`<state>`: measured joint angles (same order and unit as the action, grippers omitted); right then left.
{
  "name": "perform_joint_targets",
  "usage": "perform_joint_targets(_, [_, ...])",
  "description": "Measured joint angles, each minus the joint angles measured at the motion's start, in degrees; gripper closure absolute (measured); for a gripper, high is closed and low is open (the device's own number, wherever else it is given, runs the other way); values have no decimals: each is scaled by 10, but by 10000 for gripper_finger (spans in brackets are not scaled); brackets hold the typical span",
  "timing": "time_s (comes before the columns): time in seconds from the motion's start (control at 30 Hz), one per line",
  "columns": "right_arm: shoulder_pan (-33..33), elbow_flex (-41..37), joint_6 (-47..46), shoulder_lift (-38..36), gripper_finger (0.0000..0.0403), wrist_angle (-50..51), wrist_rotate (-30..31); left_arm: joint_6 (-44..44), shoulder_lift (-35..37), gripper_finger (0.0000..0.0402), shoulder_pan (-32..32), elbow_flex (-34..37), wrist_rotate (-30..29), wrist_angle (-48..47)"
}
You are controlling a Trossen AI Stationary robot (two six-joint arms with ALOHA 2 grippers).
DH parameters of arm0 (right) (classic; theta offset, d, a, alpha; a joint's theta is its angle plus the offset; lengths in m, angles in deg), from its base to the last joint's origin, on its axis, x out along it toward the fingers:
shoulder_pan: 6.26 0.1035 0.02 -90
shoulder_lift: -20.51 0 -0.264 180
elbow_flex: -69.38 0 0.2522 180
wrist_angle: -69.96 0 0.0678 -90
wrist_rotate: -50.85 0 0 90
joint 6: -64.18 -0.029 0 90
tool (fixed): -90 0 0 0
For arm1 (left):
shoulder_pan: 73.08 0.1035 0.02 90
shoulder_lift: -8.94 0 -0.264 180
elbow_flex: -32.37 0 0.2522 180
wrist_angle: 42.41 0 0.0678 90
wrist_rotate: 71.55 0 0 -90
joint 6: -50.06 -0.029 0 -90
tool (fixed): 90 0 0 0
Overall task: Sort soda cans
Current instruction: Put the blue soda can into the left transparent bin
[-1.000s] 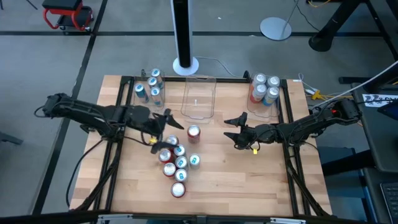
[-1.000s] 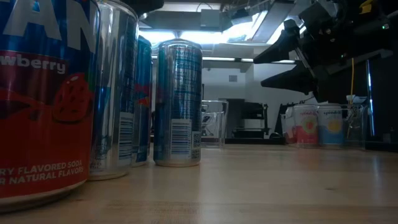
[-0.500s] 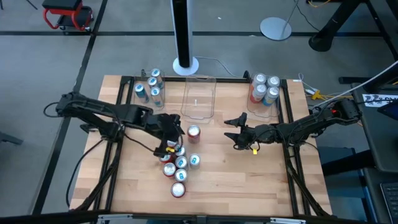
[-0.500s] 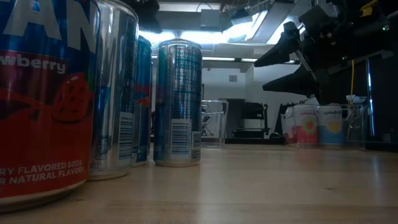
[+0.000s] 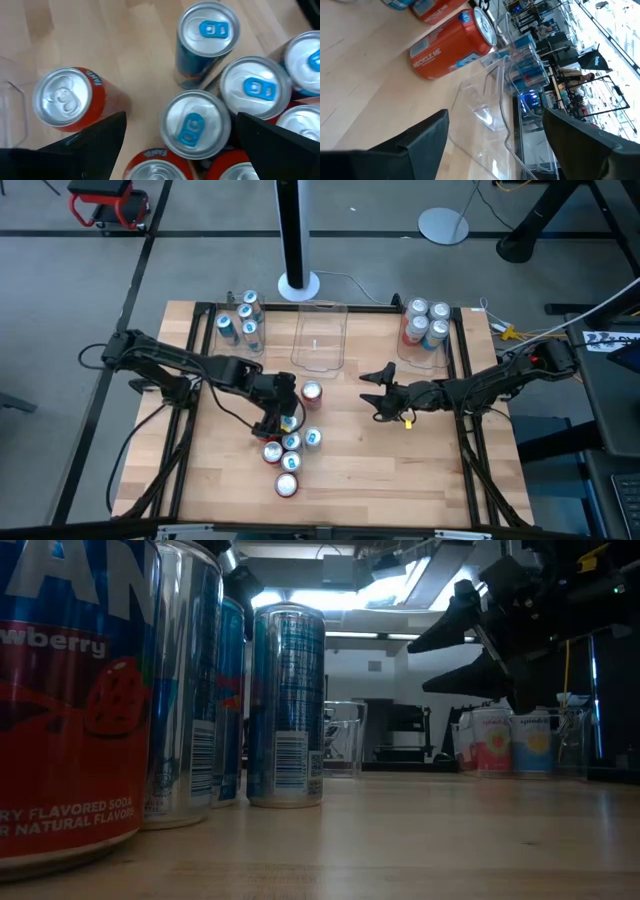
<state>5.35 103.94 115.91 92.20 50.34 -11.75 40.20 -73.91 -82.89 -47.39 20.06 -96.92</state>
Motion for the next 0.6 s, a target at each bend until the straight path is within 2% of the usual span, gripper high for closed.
perform_joint_targets(0.27, [0,0,-3,32,81,-30,0,13,0,39,0,0,8,-12])
perform_joint_targets(0.6, [0,0,10,32,81,-42,0,6,-39,39,-1,0,8,-8])
